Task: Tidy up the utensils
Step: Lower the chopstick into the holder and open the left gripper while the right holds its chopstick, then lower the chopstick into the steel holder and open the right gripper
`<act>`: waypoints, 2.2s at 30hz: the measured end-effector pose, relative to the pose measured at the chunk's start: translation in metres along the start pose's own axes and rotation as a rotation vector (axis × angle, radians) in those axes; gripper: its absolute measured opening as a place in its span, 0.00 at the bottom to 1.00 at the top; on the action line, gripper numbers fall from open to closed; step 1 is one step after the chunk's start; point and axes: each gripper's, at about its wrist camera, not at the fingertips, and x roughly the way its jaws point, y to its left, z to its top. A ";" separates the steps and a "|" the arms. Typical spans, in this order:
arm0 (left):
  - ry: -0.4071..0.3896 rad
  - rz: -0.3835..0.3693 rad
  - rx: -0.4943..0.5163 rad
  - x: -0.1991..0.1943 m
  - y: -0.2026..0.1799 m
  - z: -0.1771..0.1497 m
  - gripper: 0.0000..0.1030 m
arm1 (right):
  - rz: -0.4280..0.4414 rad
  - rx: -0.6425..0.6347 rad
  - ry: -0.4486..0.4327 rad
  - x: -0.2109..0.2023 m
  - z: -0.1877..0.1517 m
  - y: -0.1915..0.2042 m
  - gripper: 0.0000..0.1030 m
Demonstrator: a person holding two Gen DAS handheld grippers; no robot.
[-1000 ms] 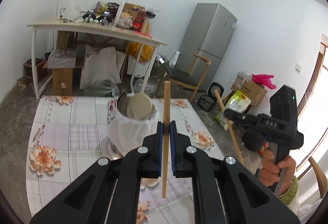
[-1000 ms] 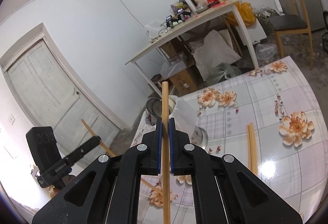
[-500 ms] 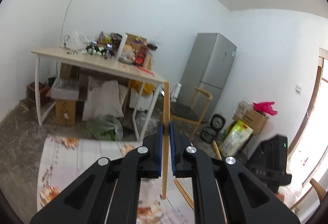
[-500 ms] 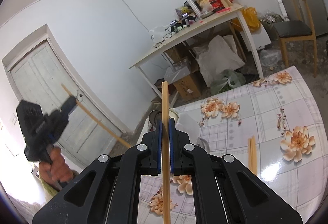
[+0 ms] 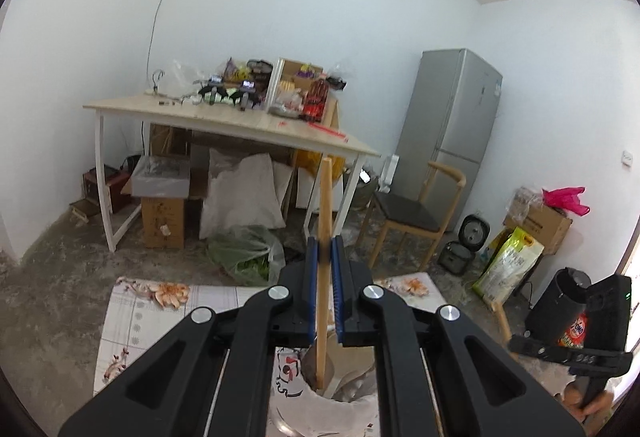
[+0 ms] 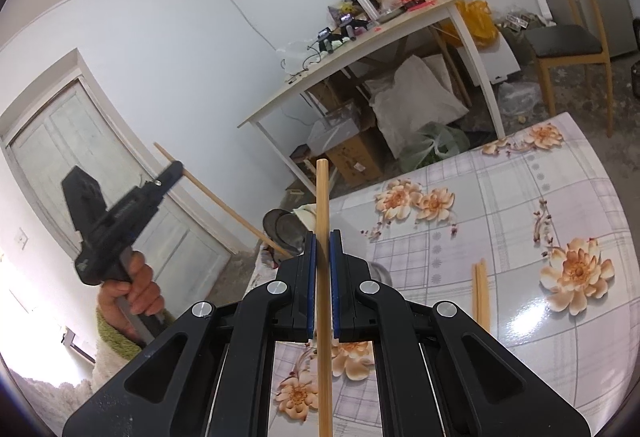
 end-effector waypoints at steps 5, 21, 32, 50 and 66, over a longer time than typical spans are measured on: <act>0.051 0.021 0.040 0.020 -0.003 -0.014 0.06 | -0.005 0.004 0.008 0.002 0.000 -0.005 0.04; 0.197 0.103 0.172 0.056 -0.016 -0.061 0.07 | -0.007 -0.014 0.007 0.000 -0.001 -0.003 0.05; 0.231 0.111 0.137 0.048 -0.007 -0.064 0.13 | 0.007 -0.063 0.003 0.000 0.009 0.016 0.04; 0.105 0.082 0.018 -0.040 0.025 -0.084 0.51 | 0.100 -0.231 -0.082 -0.002 0.073 0.091 0.04; 0.160 0.207 -0.067 -0.072 0.075 -0.134 0.64 | 0.026 -0.330 -0.055 0.078 0.075 0.105 0.04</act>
